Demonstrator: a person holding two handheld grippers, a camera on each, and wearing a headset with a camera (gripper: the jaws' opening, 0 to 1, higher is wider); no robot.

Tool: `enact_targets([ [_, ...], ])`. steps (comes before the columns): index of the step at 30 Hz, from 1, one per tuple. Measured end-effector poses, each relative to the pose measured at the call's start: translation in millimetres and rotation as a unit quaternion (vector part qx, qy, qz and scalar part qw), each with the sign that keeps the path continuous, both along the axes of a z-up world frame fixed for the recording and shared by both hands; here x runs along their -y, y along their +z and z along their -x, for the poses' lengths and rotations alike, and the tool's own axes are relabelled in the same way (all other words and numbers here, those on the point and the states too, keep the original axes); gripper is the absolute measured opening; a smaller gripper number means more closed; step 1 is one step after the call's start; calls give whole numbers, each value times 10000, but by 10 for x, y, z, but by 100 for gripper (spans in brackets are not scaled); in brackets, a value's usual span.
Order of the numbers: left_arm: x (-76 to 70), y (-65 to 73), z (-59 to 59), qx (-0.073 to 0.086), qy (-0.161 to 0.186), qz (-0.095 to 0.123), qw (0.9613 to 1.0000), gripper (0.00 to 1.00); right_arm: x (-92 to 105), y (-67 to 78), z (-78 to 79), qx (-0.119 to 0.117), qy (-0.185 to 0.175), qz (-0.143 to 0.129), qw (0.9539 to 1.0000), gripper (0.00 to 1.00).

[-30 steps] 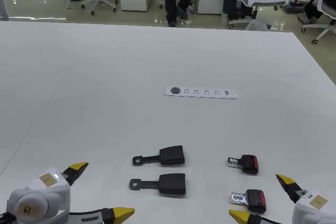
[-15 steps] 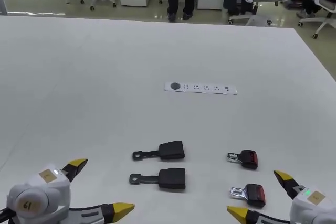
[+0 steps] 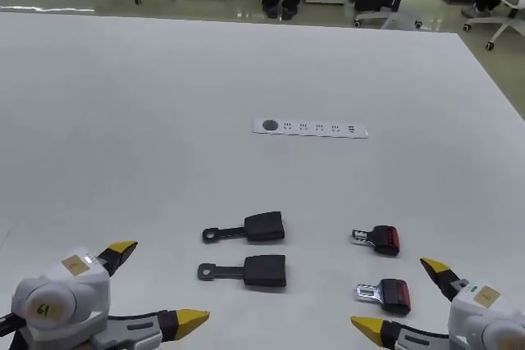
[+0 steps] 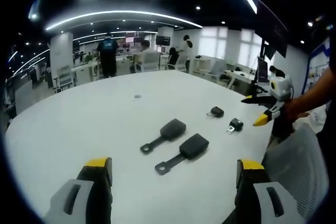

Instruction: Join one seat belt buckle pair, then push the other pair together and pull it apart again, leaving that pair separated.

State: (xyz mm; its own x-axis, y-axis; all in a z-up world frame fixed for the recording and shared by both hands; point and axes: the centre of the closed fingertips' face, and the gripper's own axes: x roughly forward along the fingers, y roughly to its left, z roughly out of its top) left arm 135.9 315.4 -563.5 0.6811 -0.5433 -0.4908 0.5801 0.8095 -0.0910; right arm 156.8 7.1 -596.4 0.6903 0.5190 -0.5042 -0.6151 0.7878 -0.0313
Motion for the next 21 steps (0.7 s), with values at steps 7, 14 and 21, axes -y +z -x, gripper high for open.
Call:
enact_targets([
  [7, 22, -47, -56, -42, -68, -46, 10000, 100, 27, -49, -33, -76, 23, -1, 10000, 93],
  [14, 55, -102, -82, -119, -143, -93, 9998, 100, 43, -96, -60, -166, 64, 14, 9998, 92],
  [21, 122, -121, -128, -165, -252, -156, 9994, 100, 75, -142, -74, -261, 90, 52, 9996, 91],
])
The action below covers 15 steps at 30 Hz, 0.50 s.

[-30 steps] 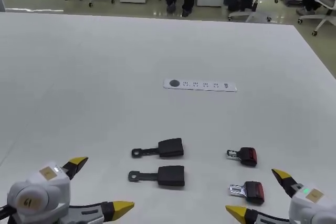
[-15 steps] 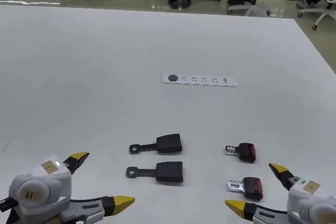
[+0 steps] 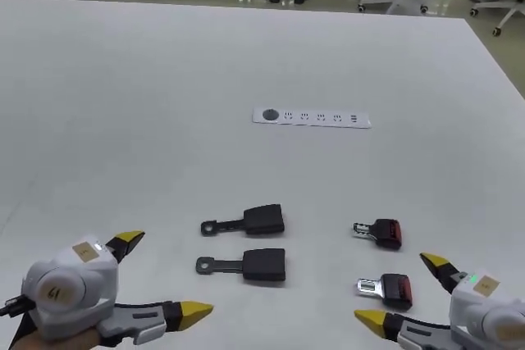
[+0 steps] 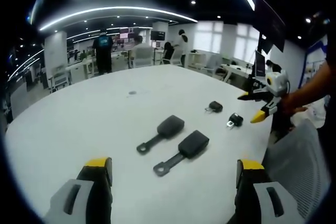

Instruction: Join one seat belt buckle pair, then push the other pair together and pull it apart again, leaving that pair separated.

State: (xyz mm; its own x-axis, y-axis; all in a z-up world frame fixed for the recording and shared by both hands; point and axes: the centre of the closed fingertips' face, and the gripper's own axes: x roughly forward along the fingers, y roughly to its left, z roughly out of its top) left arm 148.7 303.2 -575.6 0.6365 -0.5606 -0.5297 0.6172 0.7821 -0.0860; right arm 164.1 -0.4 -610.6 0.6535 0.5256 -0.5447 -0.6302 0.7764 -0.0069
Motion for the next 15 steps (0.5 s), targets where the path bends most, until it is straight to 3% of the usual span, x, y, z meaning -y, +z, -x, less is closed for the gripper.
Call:
enact_targets([
  [15, 115, -64, -88, -155, -154, -110, 9997, 100, 61, -109, -90, -135, -31, 14, 9999, 90],
])
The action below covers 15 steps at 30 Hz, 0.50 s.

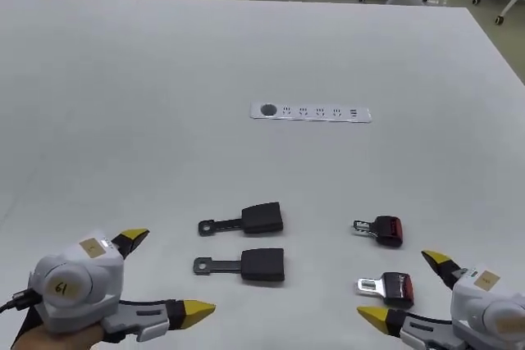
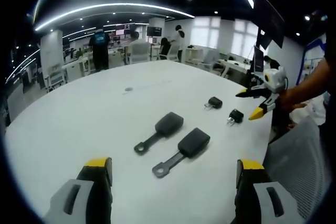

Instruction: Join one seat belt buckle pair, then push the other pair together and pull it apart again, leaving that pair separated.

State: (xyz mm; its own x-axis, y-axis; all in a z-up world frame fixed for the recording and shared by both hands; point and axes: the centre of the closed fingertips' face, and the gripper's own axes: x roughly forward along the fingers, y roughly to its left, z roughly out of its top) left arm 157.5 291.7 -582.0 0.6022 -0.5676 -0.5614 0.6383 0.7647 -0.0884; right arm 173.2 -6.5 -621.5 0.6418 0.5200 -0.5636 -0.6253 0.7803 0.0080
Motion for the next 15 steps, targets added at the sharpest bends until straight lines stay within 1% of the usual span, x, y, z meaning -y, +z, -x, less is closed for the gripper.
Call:
enact_targets([
  [2, -13, -22, -4, -24, -27, -8, 10000, 100, 4, -22, -6, -21, 2, 13, 10000, 90],
  [4, 15, -11, -1, -34, -51, -35, 10000, 100, 6, -41, -10, -38, 0, -2, 10000, 89],
  [8, -5, -68, -26, -90, -97, -60, 9999, 100, 19, -85, -20, -80, 17, 20, 10000, 89],
  [12, 47, -77, -27, -131, -163, -85, 9997, 100, 52, -103, -31, -107, 41, 65, 9999, 90],
  [15, 45, -118, -23, -168, -222, -119, 9995, 100, 83, -126, -51, -135, 58, 82, 9999, 90],
])
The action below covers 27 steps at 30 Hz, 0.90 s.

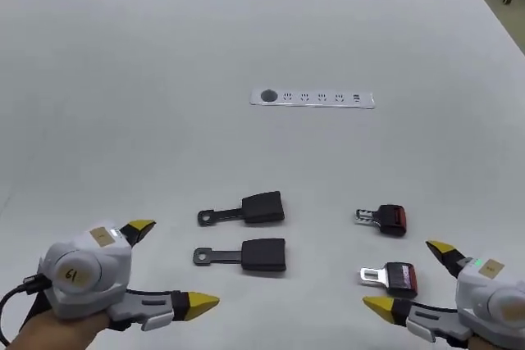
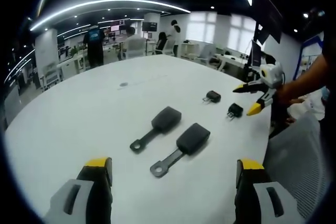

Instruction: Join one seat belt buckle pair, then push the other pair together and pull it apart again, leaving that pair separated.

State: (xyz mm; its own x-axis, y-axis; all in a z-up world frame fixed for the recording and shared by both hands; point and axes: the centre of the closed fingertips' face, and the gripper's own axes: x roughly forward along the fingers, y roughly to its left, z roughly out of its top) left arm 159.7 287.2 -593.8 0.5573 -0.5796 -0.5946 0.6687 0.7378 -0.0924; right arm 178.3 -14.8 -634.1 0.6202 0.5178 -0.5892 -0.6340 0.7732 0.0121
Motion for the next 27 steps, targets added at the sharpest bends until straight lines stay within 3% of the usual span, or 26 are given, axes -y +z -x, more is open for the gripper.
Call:
enact_targets([
  [27, 128, -340, -143, -295, -532, -220, 9979, 99, 65, -277, -35, -443, 549, 67, 9975, 87],
])
